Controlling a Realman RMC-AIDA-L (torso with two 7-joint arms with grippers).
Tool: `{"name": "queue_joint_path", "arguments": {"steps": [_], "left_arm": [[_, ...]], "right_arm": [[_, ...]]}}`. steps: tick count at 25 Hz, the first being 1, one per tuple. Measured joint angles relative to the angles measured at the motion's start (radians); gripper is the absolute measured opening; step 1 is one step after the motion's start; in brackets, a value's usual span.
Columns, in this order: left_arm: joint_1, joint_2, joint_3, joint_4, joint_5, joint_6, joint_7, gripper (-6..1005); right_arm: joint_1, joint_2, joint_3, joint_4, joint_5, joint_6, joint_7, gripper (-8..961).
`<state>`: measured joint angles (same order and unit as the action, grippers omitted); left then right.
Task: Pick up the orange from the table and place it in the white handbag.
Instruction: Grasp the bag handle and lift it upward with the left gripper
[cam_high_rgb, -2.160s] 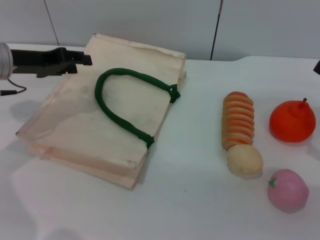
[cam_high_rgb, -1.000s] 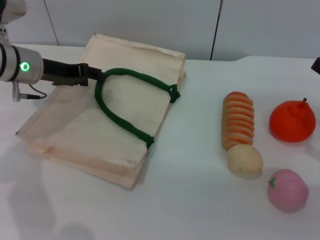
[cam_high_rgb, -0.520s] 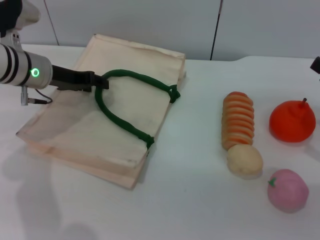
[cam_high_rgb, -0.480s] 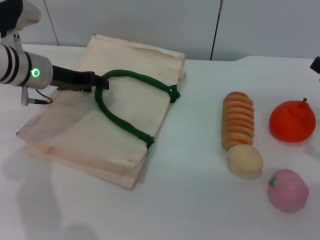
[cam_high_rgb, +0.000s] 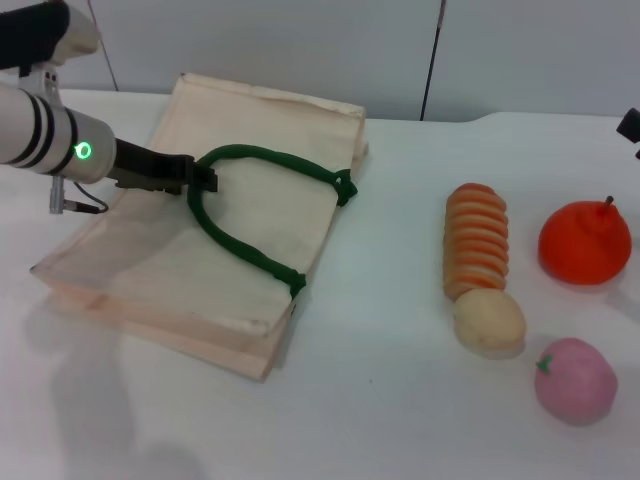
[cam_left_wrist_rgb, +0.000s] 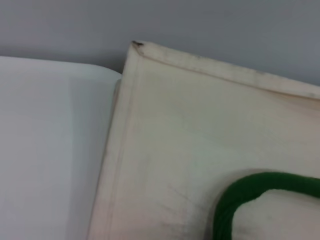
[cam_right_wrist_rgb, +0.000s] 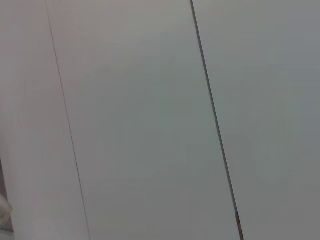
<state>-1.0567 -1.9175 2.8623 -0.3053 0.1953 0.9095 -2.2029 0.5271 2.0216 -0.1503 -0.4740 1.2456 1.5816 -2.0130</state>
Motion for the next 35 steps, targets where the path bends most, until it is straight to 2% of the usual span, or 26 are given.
{"name": "queue_joint_path", "arguments": {"steps": [15, 21, 27, 35], "left_arm": [[-0.049, 0.009, 0.0, 0.006, 0.17, -0.011, -0.122, 594], [-0.058, 0.011, 0.0, 0.004, 0.198, -0.009, -0.145, 591], [-0.06, 0.015, 0.001, 0.0, 0.212, -0.003, -0.172, 452], [-0.071, 0.018, 0.002, 0.0, 0.25, -0.001, -0.204, 364]], "right_arm": [[-0.003, 0.0, 0.0, 0.0, 0.0, 0.016, 0.003, 892], [-0.002, 0.0, 0.0, 0.0, 0.0, 0.017, 0.004, 892], [-0.003, 0.0, 0.0, 0.0, 0.0, 0.018, 0.005, 892], [-0.003, 0.0, 0.001, 0.002, 0.0, 0.029, 0.005, 892]]}}
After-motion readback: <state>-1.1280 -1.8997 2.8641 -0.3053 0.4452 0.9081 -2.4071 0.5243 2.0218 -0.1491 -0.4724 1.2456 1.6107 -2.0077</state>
